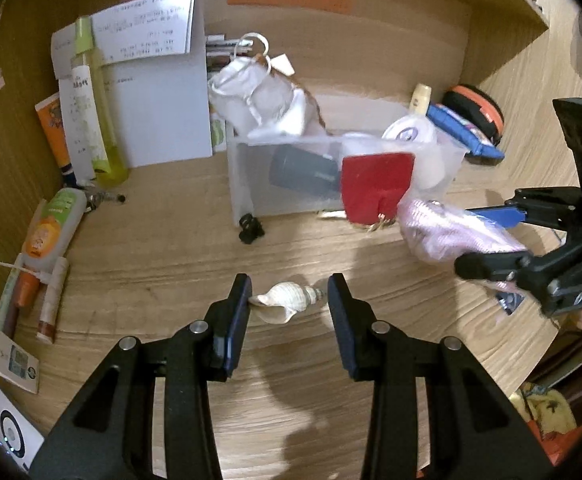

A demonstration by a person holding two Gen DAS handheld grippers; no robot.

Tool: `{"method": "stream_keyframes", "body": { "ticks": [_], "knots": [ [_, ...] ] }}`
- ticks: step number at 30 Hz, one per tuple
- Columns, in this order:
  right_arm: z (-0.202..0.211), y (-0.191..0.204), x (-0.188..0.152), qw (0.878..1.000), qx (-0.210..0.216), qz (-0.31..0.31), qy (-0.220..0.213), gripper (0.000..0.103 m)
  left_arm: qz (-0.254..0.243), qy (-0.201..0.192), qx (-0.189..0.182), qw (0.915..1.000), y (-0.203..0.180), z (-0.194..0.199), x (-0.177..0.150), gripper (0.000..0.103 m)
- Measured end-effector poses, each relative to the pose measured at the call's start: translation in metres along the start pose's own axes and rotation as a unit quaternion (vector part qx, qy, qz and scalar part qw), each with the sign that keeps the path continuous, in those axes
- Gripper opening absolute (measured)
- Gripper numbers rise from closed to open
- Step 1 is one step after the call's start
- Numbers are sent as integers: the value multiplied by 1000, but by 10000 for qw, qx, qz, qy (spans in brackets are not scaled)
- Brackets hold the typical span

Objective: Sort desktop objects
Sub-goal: 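Grasp the seashell with left gripper while right gripper grasps bagged pink rope, then lower seashell and bagged pink rope into the clear box, open both grippers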

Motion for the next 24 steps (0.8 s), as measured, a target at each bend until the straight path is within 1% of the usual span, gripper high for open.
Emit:
{"method": "stream_keyframes", "body": {
  "ticks": [1,5,7,12,16,20,24],
  "knots": [
    [5,-2,2,9999,52,-85,-54,55,9,-29,-12,10000,-1,1,1,39],
    [24,-6,9,9993,21,-221,-299,55,68,-158,-72,9998,-5,9,7,39],
    [34,-7,13,9985,87,-311,-439,55,90,-276,-99,9995,-7,14,14,39],
    [54,-15,26,9961,11,-437,-769,55,111,-541,-166,9983,-13,24,33,39],
    [67,-26,37,9925,8,-638,-1043,55,160,-718,-279,9969,-16,27,54,39],
    [69,-39,50,9886,8,-877,-1225,55,196,-864,-345,9955,-16,26,75,39],
    [68,-51,65,9850,25,-1067,-1353,55,34,-903,-378,9952,-22,17,100,39]
  ]
}}
Point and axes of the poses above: each gripper's, at about its wrist camera, not at the fingertips, and z roughly against the way its jaws point, y to its left, x to its top, the point moved 7 cm from there along -z, roughly the way its jaws point, and after that the axes turned 2 degrees about x, right-handed, at the moved point
